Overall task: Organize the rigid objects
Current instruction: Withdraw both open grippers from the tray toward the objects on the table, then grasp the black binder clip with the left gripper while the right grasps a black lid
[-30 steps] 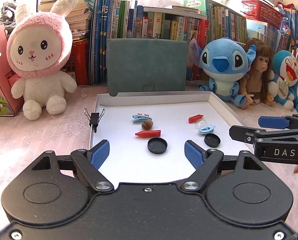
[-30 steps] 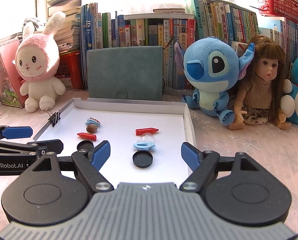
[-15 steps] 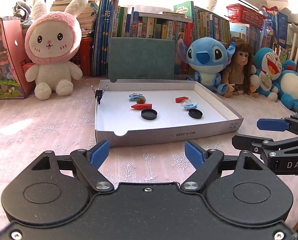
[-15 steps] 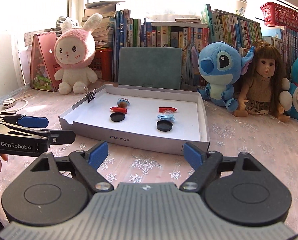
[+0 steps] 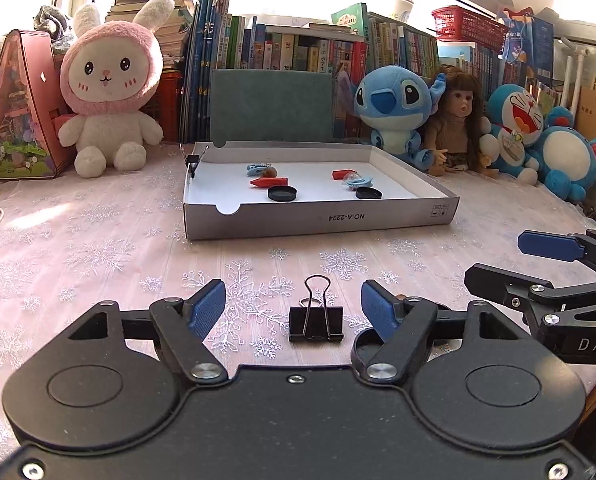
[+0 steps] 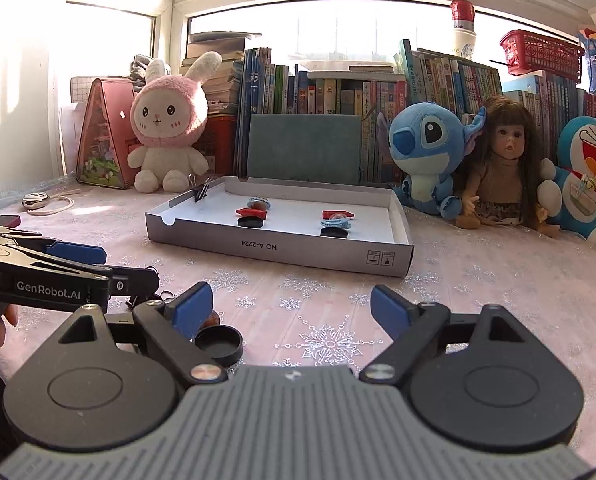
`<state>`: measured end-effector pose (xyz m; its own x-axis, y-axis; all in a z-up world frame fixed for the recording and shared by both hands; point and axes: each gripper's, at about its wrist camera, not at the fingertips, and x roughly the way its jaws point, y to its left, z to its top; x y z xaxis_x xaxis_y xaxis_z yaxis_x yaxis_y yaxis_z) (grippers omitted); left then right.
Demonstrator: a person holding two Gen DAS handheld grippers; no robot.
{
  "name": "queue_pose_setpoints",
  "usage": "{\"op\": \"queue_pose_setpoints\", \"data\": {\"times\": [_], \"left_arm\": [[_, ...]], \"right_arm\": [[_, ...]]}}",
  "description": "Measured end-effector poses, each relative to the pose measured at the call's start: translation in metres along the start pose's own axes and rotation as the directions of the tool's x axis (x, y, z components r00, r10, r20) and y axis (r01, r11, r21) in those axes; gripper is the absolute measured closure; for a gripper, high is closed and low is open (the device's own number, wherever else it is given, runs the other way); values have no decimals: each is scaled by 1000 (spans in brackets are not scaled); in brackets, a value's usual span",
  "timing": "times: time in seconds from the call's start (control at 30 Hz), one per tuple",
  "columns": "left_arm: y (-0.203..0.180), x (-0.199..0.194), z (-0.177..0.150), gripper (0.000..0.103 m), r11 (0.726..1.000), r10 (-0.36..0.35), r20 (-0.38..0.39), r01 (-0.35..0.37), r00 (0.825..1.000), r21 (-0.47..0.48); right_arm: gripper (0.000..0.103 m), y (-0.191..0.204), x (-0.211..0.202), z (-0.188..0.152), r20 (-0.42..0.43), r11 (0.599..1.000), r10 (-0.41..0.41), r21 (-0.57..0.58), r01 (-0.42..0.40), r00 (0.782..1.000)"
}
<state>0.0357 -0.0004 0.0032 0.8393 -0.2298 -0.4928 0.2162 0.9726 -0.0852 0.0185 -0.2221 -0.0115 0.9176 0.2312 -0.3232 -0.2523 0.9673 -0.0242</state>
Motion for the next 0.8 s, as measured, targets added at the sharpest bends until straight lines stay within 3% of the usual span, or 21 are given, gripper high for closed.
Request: {"op": "queue_pose_setpoints", "data": {"times": [0.1,0.33,0.5,0.8], "left_arm": [[-2,3,-5,46,1000,-21,-24,21,999,-11],[-2,13,-9,55,999,-15,-49,13,999,-35],[-1,15,-9,73,999,-7,-60,4,998,-46],[2,5,-13,73,999,24,-49,-26,998,-46]], "right_arm": [[11,4,-2,-6,13,1000,-10,-13,10,1000],[11,10,5,-16,-21,1000,0,-3,0,1000],[11,15,6,-21,-28,1000,19,-9,-19,999],[15,28,14,-22,-70,997,1,-79,-7,998]]}}
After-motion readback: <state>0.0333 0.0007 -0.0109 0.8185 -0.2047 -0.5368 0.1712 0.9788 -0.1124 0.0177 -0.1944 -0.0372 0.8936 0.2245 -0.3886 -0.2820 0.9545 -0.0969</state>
